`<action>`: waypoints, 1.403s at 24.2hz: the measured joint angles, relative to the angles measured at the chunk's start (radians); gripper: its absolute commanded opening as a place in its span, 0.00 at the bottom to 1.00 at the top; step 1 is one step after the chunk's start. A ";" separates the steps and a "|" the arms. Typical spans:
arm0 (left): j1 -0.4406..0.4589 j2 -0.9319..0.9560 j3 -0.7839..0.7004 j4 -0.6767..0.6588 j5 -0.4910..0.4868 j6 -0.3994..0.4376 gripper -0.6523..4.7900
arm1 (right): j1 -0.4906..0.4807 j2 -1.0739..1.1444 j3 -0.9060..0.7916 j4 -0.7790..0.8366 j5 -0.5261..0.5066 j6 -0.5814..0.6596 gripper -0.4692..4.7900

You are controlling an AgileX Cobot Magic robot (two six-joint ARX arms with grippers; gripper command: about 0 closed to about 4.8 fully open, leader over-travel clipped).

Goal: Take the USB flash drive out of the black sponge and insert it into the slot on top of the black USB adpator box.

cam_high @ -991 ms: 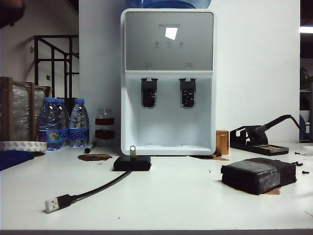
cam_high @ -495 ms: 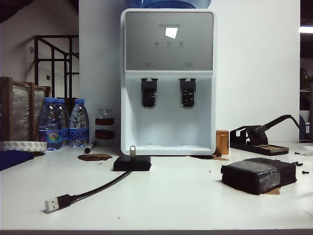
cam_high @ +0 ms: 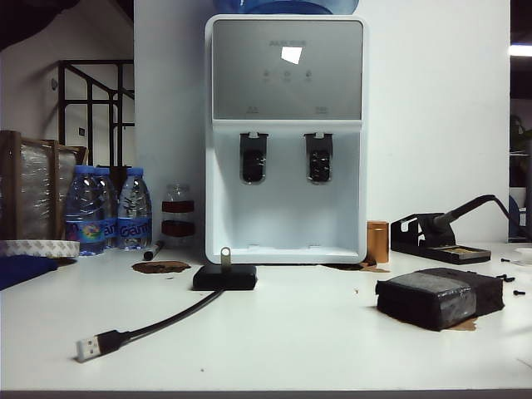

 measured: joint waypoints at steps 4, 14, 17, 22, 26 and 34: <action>0.000 0.000 0.000 0.000 0.000 0.000 0.11 | 0.000 0.000 0.000 0.000 0.000 0.000 0.09; 0.000 0.000 0.000 0.000 0.000 0.000 0.11 | 0.000 0.000 0.000 0.000 0.000 0.000 0.09; 0.000 0.000 0.000 0.000 0.000 0.000 0.11 | 0.000 0.000 0.000 0.000 0.000 0.000 0.09; 0.000 0.000 0.000 0.000 0.000 0.000 0.11 | 0.000 0.000 0.000 0.000 0.000 0.000 0.09; 0.000 0.000 0.000 0.000 0.000 0.000 0.11 | 0.000 0.000 0.000 0.000 0.000 0.000 0.09; 0.000 0.000 0.000 0.000 0.000 0.000 0.11 | 0.000 0.000 0.000 0.000 0.000 0.000 0.09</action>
